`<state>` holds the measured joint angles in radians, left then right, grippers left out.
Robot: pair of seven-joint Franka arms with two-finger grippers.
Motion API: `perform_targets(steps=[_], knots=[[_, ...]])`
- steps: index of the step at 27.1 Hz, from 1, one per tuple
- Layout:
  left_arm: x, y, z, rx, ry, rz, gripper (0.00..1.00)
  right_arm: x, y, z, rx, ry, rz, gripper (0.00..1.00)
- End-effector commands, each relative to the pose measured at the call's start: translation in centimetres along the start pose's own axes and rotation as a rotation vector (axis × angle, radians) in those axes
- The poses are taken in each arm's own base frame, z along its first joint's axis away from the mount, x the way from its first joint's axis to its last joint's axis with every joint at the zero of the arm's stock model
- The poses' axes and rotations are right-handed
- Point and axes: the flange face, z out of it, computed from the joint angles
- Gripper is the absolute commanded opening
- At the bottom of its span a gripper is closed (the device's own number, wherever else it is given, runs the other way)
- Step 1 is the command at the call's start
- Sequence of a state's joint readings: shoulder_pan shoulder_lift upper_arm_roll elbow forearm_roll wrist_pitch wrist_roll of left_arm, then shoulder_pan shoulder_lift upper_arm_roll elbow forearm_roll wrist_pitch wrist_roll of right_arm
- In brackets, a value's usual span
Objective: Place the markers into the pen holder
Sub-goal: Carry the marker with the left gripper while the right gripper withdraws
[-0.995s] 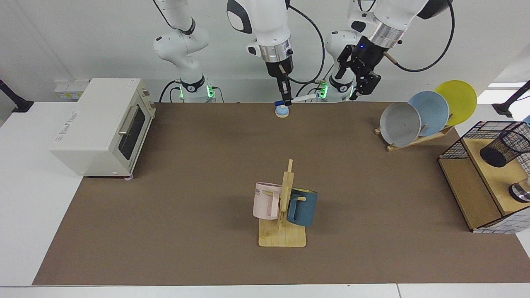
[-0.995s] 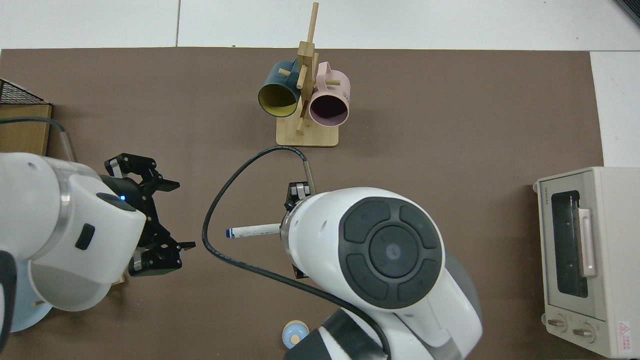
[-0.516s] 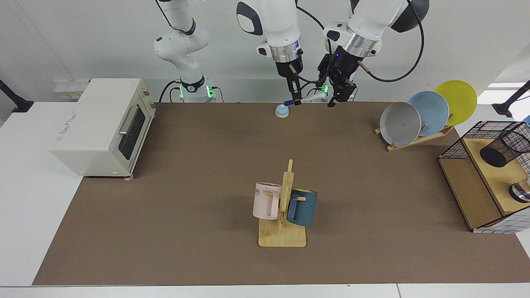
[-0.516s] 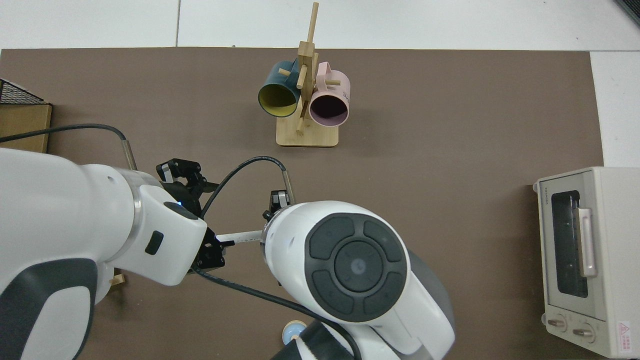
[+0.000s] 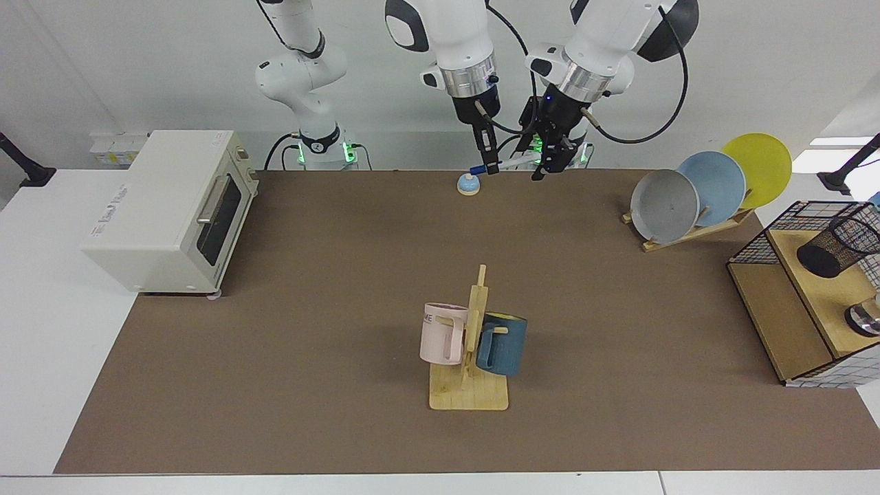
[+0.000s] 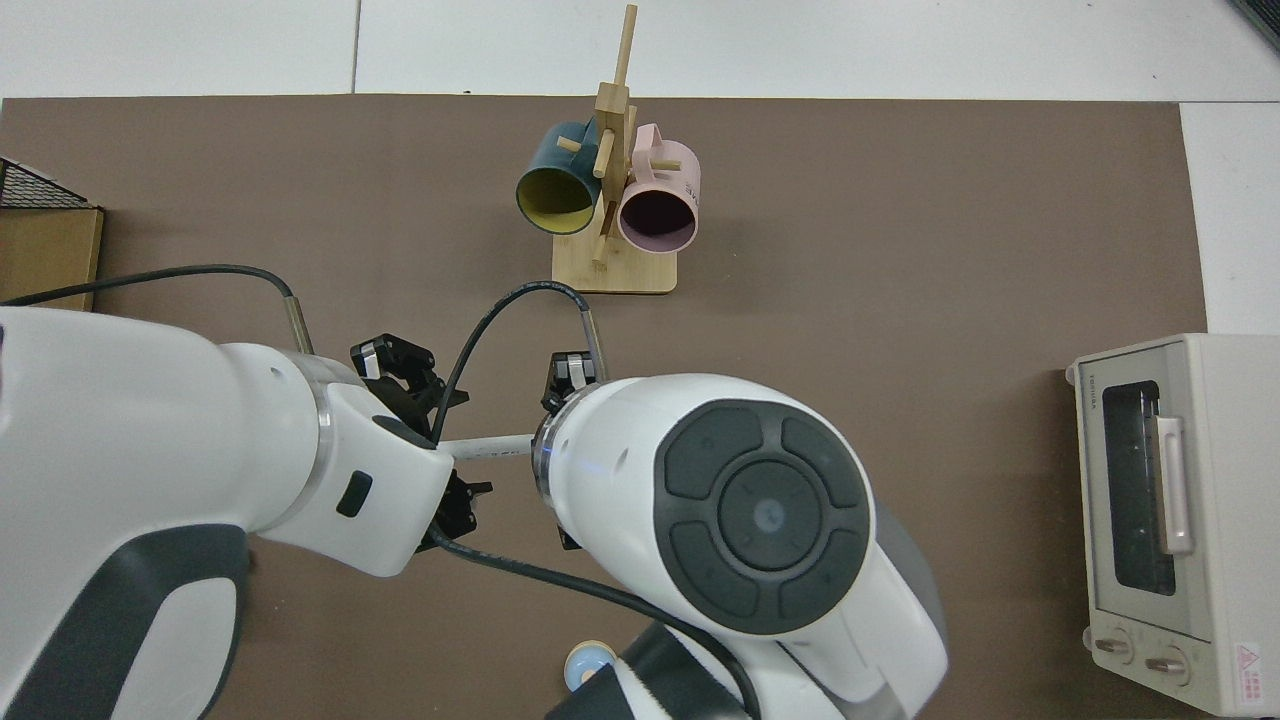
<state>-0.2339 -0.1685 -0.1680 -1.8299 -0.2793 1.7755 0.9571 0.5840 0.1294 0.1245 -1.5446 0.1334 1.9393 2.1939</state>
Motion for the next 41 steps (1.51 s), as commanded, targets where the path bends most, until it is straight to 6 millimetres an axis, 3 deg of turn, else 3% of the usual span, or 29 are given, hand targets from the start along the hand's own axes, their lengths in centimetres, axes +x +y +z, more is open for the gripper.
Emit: perform_targets(steps=[1, 9, 13, 15, 19, 22, 32, 34, 38, 39, 41], knots=[[0.6, 0.4, 0.6, 0.012, 0.025, -0.033, 0.69, -0.2, -0.5, 0.0, -0.002, -0.014, 0.016, 0.0], [1.2, 0.1, 0.5, 0.03, 0.044, -0.059, 0.65, -0.5, -0.5, 0.0, 0.005, -0.029, 0.018, 0.0], [1.2, 0.1, 0.5, 0.03, 0.044, -0.059, 0.52, -0.5, -0.4, 0.1, 0.005, -0.029, 0.017, 0.0], [1.2, 0.1, 0.5, 0.031, 0.045, -0.061, 0.43, -0.5, -0.4, 0.1, 0.005, -0.029, 0.017, 0.0], [1.2, 0.1, 0.5, 0.032, 0.044, -0.061, 0.12, -0.5, -0.4, 0.1, 0.005, -0.029, 0.017, 0.0], [1.2, 0.0, 0.5, 0.033, 0.043, -0.061, 0.0, -0.4, -0.4, 0.1, 0.004, -0.028, 0.017, 0.0], [1.1, -0.1, 0.5, 0.04, 0.035, -0.059, 0.0, -0.2, -0.6, 0.2, 0.003, -0.026, 0.017, 0.0], [1.1, -0.1, 0.5, 0.04, 0.035, -0.06, 0.0, 0.2, -0.8, 0.2, 0.005, -0.022, 0.02, 0.17], [1.0, -0.2, 0.3, 0.044, 0.036, -0.062, 0.0, 1.1, -1.3, -0.2, 0.009, -0.019, 0.019, 0.95], [1.0, -0.2, 0.3, 0.044, 0.036, -0.062, 0.0, 1.4, -1.5, -0.3, 0.009, -0.015, 0.015, 1.0], [1.0, -0.3, 0.2, 0.046, 0.036, -0.063, 0.0, 2.2, -1.8, -0.7, 0.011, -0.004, 0.002, 1.0]])
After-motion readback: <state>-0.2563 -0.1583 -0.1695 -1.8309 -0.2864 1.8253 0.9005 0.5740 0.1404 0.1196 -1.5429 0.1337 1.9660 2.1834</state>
